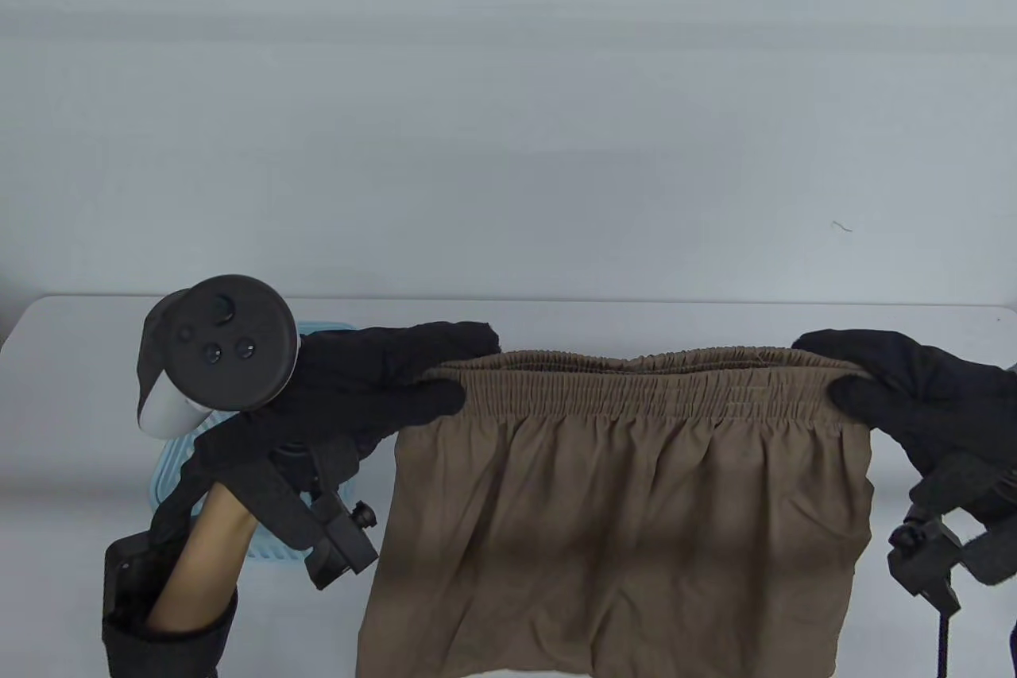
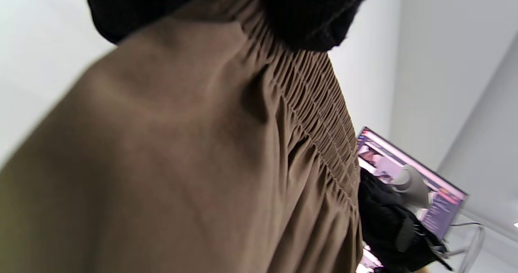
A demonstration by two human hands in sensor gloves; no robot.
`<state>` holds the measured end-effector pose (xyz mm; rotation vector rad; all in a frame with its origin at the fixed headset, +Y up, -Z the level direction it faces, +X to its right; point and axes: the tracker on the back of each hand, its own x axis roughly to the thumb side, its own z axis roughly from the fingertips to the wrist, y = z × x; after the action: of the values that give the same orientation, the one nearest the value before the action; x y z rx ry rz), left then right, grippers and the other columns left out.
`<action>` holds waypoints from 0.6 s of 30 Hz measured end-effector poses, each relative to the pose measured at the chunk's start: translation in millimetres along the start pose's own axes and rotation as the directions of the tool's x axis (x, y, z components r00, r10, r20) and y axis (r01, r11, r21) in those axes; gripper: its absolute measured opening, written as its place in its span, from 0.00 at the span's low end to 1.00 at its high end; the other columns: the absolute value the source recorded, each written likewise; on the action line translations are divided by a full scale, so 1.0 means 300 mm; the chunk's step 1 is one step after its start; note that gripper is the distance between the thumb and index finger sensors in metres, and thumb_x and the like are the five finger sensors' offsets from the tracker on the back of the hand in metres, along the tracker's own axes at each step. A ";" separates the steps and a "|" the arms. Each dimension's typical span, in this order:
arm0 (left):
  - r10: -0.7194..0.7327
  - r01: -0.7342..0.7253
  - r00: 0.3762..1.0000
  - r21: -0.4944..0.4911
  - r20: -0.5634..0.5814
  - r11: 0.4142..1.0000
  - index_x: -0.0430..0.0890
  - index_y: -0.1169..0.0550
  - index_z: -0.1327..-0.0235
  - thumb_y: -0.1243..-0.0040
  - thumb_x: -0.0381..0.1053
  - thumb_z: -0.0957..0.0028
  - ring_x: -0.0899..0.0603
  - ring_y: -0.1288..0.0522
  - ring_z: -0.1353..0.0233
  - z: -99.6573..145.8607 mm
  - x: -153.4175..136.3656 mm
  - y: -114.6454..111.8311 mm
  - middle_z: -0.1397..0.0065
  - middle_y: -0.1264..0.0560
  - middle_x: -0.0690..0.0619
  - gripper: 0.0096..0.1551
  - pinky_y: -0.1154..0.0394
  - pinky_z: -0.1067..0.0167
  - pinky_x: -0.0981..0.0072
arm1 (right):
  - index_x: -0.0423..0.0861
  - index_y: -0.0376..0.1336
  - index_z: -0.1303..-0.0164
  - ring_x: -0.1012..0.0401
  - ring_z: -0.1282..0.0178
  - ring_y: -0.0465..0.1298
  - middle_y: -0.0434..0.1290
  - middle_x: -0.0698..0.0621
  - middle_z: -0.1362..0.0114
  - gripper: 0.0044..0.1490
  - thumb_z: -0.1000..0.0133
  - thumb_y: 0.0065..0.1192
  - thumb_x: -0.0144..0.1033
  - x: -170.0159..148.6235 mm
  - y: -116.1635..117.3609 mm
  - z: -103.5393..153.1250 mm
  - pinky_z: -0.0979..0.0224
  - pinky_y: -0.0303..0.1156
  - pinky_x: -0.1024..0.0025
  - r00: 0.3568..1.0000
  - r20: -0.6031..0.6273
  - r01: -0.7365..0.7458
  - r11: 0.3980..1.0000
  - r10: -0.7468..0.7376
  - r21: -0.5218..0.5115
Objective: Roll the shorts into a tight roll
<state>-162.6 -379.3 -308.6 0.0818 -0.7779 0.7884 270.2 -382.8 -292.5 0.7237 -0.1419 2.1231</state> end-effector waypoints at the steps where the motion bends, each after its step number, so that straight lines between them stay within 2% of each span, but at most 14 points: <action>1: -0.024 0.024 0.999 -0.004 -0.033 1.000 0.42 0.24 0.33 0.40 0.47 0.47 0.44 0.12 0.43 -0.017 -0.027 -0.005 0.38 0.16 0.45 0.27 0.30 0.31 0.39 | 0.42 0.63 0.32 0.54 0.52 0.82 0.80 0.43 0.42 0.29 0.43 0.55 0.37 -0.024 0.010 -0.026 0.42 0.75 0.54 0.999 -0.035 -0.024 1.000 0.024 0.004; 3: -0.108 0.110 0.984 0.003 -0.140 0.994 0.44 0.24 0.35 0.40 0.45 0.48 0.44 0.12 0.41 -0.069 -0.112 -0.034 0.37 0.16 0.46 0.26 0.37 0.30 0.31 | 0.42 0.63 0.33 0.52 0.48 0.82 0.79 0.43 0.39 0.28 0.43 0.55 0.36 -0.102 0.049 -0.099 0.39 0.74 0.52 0.985 -0.137 -0.101 0.995 0.101 0.013; 7: -0.233 0.235 0.918 -0.033 -0.320 0.971 0.51 0.22 0.37 0.40 0.42 0.49 0.43 0.14 0.35 -0.206 -0.311 -0.110 0.34 0.17 0.48 0.24 0.45 0.32 0.28 | 0.48 0.64 0.33 0.50 0.40 0.80 0.77 0.46 0.35 0.27 0.44 0.55 0.34 -0.293 0.138 -0.262 0.34 0.72 0.50 0.892 -0.362 -0.290 0.957 0.269 -0.003; 9: -0.340 0.370 0.849 -0.005 -0.406 0.929 0.52 0.21 0.40 0.40 0.41 0.50 0.43 0.15 0.34 -0.277 -0.378 -0.127 0.34 0.17 0.48 0.23 0.48 0.32 0.27 | 0.50 0.64 0.34 0.48 0.37 0.79 0.77 0.46 0.33 0.26 0.45 0.56 0.33 -0.343 0.170 -0.336 0.33 0.71 0.49 0.864 -0.426 -0.322 0.945 0.267 -0.062; 10: -0.435 0.479 0.785 -0.012 -0.441 0.878 0.54 0.21 0.40 0.41 0.41 0.50 0.43 0.15 0.34 -0.312 -0.390 -0.124 0.33 0.18 0.50 0.23 0.49 0.32 0.28 | 0.51 0.64 0.34 0.48 0.36 0.78 0.77 0.46 0.33 0.26 0.45 0.56 0.32 -0.342 0.179 -0.373 0.32 0.70 0.48 0.861 -0.435 -0.343 0.933 0.264 -0.112; 11: -0.480 0.543 0.745 0.004 -0.463 0.840 0.55 0.21 0.41 0.41 0.42 0.51 0.44 0.16 0.32 -0.331 -0.385 -0.117 0.33 0.18 0.51 0.23 0.50 0.31 0.28 | 0.52 0.65 0.34 0.48 0.34 0.77 0.76 0.47 0.31 0.26 0.45 0.56 0.31 -0.328 0.180 -0.393 0.30 0.69 0.47 0.855 -0.437 -0.374 0.916 0.279 -0.147; 12: -0.509 0.594 0.716 0.034 -0.478 0.804 0.56 0.21 0.41 0.41 0.42 0.51 0.45 0.16 0.31 -0.347 -0.365 -0.101 0.32 0.18 0.52 0.23 0.50 0.30 0.30 | 0.53 0.64 0.35 0.48 0.32 0.77 0.76 0.48 0.31 0.26 0.45 0.56 0.32 -0.291 0.171 -0.411 0.28 0.67 0.46 0.846 -0.428 -0.441 0.867 0.317 -0.231; 14: -0.474 0.609 0.734 0.160 -0.486 0.777 0.58 0.22 0.40 0.42 0.42 0.49 0.45 0.18 0.28 -0.345 -0.305 -0.063 0.30 0.20 0.54 0.23 0.53 0.28 0.32 | 0.54 0.64 0.35 0.49 0.30 0.76 0.76 0.50 0.30 0.26 0.46 0.56 0.32 -0.219 0.144 -0.411 0.27 0.66 0.46 0.847 -0.387 -0.503 0.786 0.365 -0.359; 16: -0.454 0.606 0.761 0.259 -0.463 0.752 0.59 0.23 0.39 0.43 0.43 0.48 0.45 0.21 0.25 -0.308 -0.244 -0.035 0.28 0.21 0.56 0.23 0.55 0.27 0.33 | 0.56 0.65 0.36 0.50 0.29 0.75 0.76 0.52 0.29 0.26 0.46 0.57 0.33 -0.162 0.118 -0.379 0.26 0.65 0.46 0.860 -0.317 -0.509 0.725 0.400 -0.464; 18: -0.476 0.607 0.780 0.302 -0.407 0.735 0.59 0.22 0.39 0.43 0.42 0.47 0.44 0.22 0.24 -0.264 -0.203 -0.035 0.27 0.21 0.55 0.23 0.55 0.27 0.33 | 0.56 0.66 0.37 0.50 0.28 0.75 0.76 0.52 0.30 0.26 0.46 0.58 0.32 -0.136 0.113 -0.335 0.26 0.65 0.46 0.876 -0.247 -0.481 0.728 0.414 -0.488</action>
<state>-135.4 -396.8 -403.6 0.5483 -0.2406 0.3642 218.0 -397.7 -392.3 0.2241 -0.8961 2.4030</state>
